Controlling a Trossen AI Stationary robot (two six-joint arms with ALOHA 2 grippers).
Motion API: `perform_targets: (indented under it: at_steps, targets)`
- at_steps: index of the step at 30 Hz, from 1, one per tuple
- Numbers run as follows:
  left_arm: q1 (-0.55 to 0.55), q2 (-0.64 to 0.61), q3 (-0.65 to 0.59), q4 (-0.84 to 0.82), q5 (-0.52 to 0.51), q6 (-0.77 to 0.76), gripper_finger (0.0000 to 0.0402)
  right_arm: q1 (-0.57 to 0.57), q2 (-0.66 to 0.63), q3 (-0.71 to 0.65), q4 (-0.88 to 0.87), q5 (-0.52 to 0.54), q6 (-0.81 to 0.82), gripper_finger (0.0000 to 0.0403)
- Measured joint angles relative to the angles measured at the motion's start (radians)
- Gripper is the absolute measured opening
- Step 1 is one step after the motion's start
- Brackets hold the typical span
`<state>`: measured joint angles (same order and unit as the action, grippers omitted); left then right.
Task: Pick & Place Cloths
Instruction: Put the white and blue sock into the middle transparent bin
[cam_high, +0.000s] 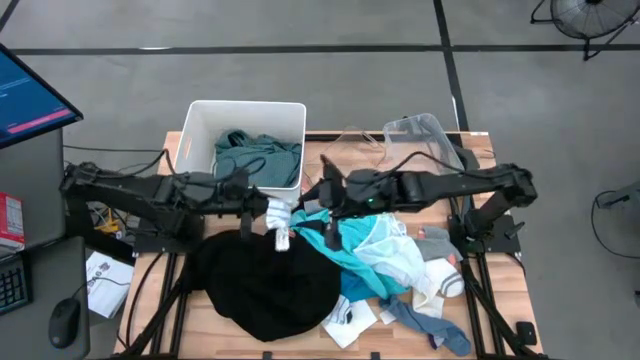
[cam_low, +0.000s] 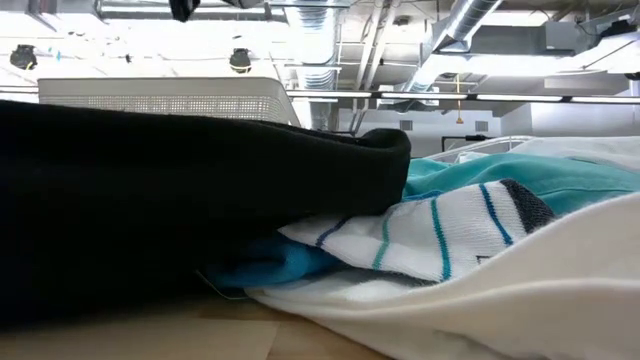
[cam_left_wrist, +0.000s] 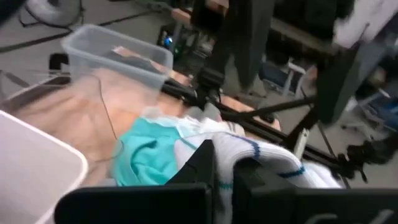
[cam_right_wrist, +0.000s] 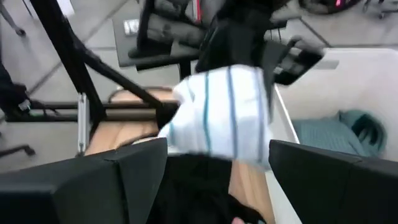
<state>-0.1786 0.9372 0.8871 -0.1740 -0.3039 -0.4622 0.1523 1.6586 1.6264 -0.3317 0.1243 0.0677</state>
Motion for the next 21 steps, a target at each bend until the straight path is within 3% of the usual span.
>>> perform_targets:
  at_steps: [9, 16, 21]
  targets:
    - [0.023, 0.017, 0.000, 0.058, 0.145, 0.040, 0.0000, -0.046, 0.048, 0.000, 0.034, -0.001, 0.002, 0.0276]
    - [0.023, 0.033, 0.000, 0.078, 0.148, 0.064, 0.0000, -0.073, 0.063, 0.003, 0.079, -0.134, 0.027, 0.0276]
    - [0.023, 0.033, 0.000, 0.096, 0.131, 0.103, 0.0000, -0.072, 0.064, 0.003, 0.070, -0.154, 0.049, 0.0274]
